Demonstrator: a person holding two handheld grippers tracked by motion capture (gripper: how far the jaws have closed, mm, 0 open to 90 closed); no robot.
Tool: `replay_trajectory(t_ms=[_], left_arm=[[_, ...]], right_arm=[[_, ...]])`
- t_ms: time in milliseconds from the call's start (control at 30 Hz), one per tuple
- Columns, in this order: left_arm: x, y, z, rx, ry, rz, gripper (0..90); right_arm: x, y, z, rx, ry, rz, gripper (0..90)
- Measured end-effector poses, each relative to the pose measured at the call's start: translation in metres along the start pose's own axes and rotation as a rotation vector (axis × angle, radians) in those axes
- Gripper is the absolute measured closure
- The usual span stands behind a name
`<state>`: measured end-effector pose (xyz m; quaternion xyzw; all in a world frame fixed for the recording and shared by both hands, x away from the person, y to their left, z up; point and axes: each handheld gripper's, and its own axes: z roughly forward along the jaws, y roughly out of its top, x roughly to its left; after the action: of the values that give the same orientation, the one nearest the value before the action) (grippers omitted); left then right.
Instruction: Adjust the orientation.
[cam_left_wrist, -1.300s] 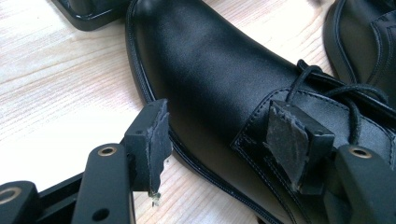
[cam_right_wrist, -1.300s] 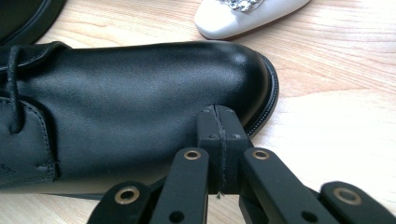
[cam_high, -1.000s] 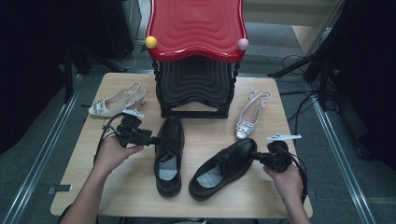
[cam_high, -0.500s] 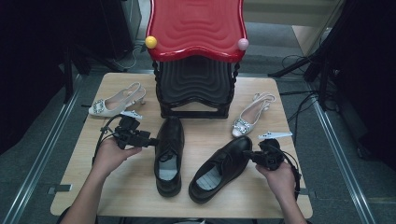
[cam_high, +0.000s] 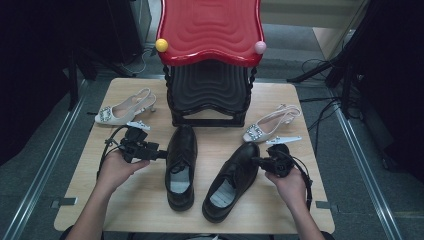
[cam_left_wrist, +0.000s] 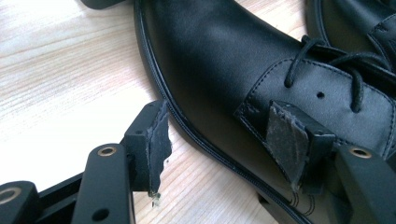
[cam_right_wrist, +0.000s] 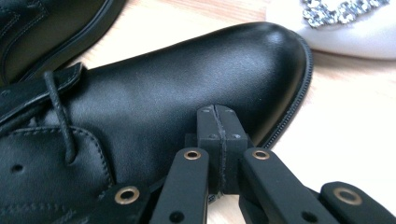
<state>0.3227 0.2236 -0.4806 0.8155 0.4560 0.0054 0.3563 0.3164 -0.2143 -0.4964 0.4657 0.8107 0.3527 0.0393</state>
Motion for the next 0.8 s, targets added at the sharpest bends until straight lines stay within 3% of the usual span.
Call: replay_trajectory(t_ms=[367,600,800], left_arm=[[-0.001,-0.004,-0.003,-0.011,0.005,0.008,39.7],[-0.001,-0.002,-0.002,-0.013,0.001,0.009,39.7],[0.000,0.002,0.001,-0.018,-0.004,0.008,39.8]], right_arm=[[0.011,0.014,0.014,0.002,0.004,-0.031,90.0],[0.016,0.007,-0.001,-0.035,0.021,-0.035,90.0],[0.031,-0.010,-0.013,-0.021,0.034,-0.067,90.0]])
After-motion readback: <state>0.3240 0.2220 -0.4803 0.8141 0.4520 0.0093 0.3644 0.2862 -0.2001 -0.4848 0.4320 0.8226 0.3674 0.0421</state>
